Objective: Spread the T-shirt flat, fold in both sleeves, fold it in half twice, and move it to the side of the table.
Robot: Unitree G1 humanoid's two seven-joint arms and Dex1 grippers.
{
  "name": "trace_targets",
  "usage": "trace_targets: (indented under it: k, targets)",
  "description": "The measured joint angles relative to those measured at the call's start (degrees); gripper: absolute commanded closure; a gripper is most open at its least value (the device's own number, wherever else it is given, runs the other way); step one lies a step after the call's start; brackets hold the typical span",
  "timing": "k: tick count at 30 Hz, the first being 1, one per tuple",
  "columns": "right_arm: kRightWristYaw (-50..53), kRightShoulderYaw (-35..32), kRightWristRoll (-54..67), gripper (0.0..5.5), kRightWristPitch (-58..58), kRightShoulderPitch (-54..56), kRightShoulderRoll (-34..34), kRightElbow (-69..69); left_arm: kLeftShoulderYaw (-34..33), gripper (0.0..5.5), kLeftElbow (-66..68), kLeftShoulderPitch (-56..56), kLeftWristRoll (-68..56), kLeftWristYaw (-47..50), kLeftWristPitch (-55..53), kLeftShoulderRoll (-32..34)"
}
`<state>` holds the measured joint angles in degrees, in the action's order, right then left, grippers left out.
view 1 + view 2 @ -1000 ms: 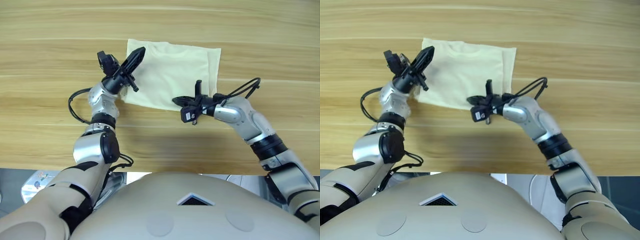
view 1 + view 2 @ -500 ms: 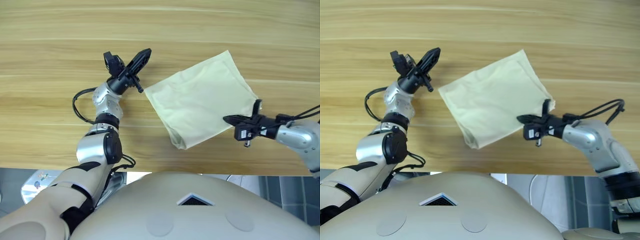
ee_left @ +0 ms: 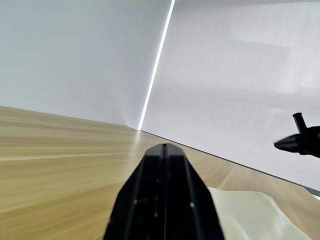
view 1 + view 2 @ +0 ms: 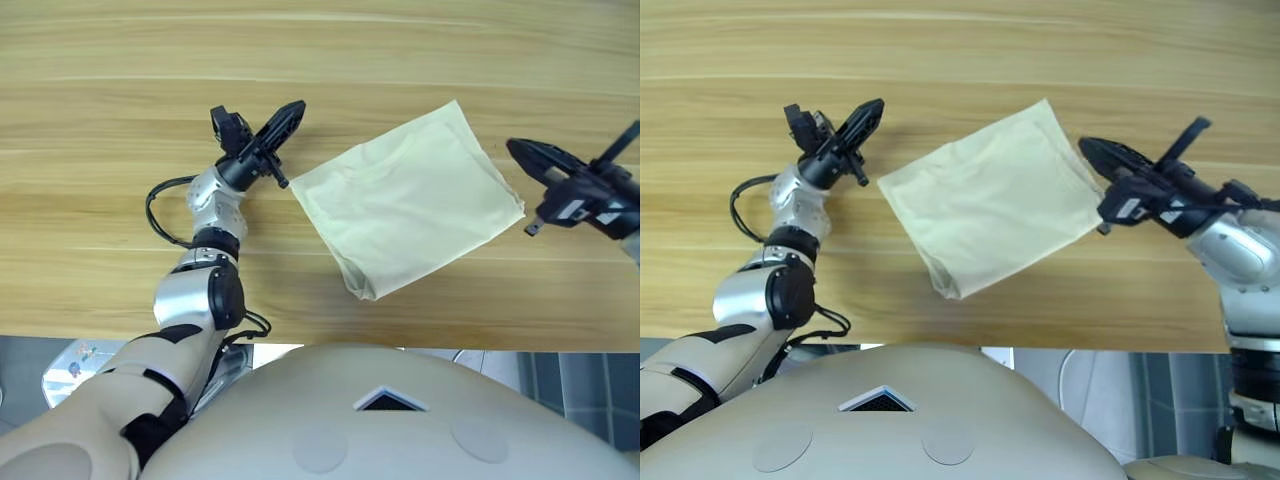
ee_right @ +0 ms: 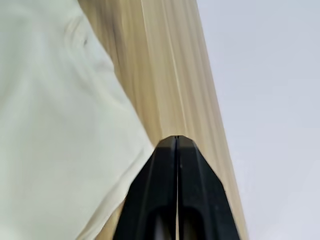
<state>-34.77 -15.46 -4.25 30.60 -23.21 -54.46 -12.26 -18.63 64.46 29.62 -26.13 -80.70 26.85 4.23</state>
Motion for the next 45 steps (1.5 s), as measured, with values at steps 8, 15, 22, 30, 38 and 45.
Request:
trace_targets:
  k: [8, 15, 22, 30, 38, 45]
  targets:
    - [-7.83, -16.86, 9.25, 5.47, 7.31, -17.58, 2.23, -3.01, 0.17, 5.5, -0.04, -0.37, 0.02, 0.16, 0.2, -0.24]
    - [-8.78, -15.01, 4.56, 5.47, 5.69, -17.96, 4.56, 0.76, 0.15, 5.5, -0.04, -0.39, 0.02, 0.29, 0.2, -0.21]
    - [-5.24, 1.74, -9.11, 5.47, 0.3, -7.02, 8.55, 14.46, 0.2, 5.5, 0.05, -0.48, 0.04, 0.44, 0.2, -0.3]
    - [3.14, 8.26, -13.85, 5.47, -0.34, 4.91, 8.75, 25.67, 0.16, 5.5, 0.03, -0.48, 0.02, 0.41, 0.2, -0.27]
    - [10.02, 16.9, -23.1, 5.47, -5.44, 22.04, 8.64, 35.8, 0.53, 5.5, 0.05, -0.63, 1.7, 1.38, 1.5, -0.25]
    - [10.92, 24.09, -26.03, 5.47, -6.69, 28.61, 11.19, 35.08, 12.24, 5.5, -2.07, -0.55, 28.19, 28.83, 20.8, 10.13]
